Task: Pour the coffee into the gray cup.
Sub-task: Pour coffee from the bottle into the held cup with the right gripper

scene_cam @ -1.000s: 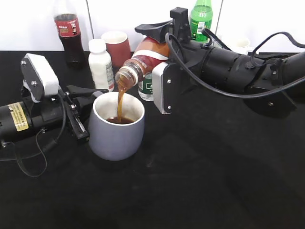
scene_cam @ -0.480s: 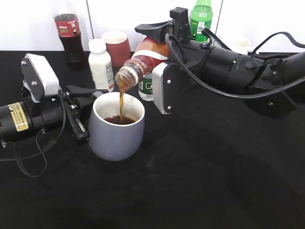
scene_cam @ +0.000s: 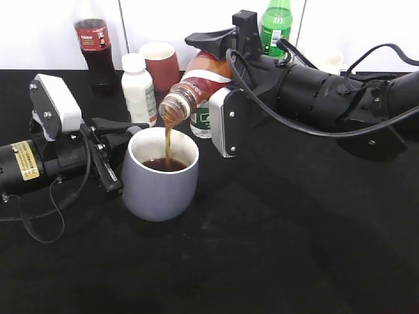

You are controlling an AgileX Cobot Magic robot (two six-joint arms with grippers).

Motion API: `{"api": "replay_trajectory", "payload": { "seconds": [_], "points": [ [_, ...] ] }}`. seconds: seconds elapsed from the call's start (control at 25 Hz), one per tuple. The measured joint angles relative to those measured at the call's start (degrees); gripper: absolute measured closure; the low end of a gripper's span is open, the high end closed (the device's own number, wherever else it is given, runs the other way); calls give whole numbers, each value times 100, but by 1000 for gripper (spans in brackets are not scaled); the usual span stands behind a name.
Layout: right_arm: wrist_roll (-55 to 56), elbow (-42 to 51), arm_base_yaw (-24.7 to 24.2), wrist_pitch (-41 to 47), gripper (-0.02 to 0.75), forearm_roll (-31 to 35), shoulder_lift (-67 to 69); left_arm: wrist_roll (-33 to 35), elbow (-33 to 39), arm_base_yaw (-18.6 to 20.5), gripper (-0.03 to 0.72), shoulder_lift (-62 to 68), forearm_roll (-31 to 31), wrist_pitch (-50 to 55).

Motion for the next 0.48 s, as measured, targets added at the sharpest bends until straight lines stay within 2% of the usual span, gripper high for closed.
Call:
{"api": "replay_trajectory", "payload": {
  "seconds": [0.48],
  "points": [
    [-59, 0, 0, 0, 233, 6, 0, 0, 0, 0, 631, 0, 0, 5]
  ]
}}
